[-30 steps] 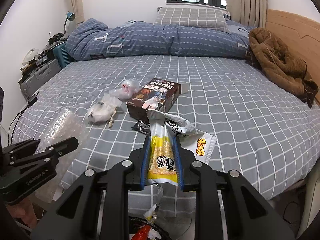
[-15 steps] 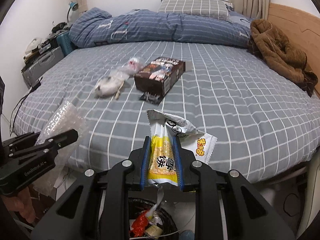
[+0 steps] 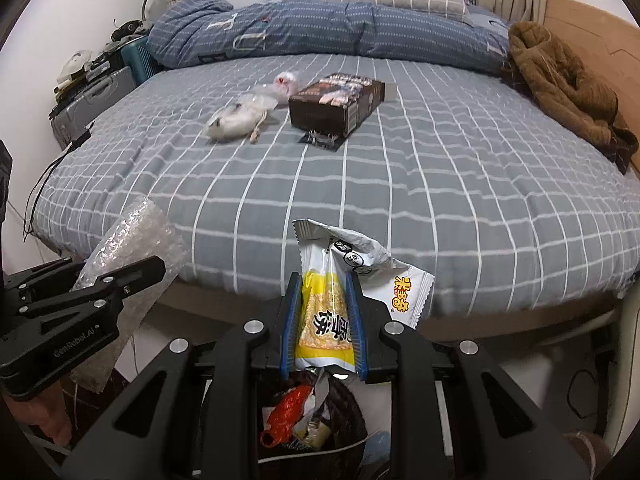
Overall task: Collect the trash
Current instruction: 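Lift the bubble wrap and snack packet and carry both over the black bin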
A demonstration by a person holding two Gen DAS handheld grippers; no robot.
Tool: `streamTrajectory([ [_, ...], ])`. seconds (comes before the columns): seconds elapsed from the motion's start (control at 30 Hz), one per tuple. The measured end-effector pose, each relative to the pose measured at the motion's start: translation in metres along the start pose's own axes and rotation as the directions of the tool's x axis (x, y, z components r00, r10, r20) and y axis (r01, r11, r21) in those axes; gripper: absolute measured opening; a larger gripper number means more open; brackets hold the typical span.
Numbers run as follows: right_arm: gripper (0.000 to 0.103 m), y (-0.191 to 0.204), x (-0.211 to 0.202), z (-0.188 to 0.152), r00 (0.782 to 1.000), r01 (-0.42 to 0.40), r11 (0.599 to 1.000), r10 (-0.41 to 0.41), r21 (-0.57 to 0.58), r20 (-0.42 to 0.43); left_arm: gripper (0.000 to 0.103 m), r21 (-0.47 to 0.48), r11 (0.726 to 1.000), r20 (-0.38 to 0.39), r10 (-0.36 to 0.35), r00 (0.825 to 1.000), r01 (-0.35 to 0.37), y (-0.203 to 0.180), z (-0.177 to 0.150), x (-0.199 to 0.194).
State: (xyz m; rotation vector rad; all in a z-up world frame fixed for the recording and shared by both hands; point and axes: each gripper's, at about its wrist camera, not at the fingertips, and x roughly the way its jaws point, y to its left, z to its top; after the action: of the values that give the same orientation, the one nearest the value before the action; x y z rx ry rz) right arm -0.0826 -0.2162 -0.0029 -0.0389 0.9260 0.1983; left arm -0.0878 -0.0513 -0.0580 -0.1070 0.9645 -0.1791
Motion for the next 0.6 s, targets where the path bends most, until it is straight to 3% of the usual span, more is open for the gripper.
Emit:
streamTrajectory([
  [0.4,0.022,0.004,0.005,-0.044,0.995,-0.016,0.999,0.019,0.033,-0.1,0.028,-0.037,0.999,-0.1,0.015,0.995,-0.018,0.013,-0.051,0.005],
  [0.6,0.022,0.011,0.016,-0.066,0.981,-0.041,0.997,0.052,0.061,-0.185,0.028,-0.05,0.999,-0.142,0.014,0.99,-0.021,0.013,-0.073,0.005],
])
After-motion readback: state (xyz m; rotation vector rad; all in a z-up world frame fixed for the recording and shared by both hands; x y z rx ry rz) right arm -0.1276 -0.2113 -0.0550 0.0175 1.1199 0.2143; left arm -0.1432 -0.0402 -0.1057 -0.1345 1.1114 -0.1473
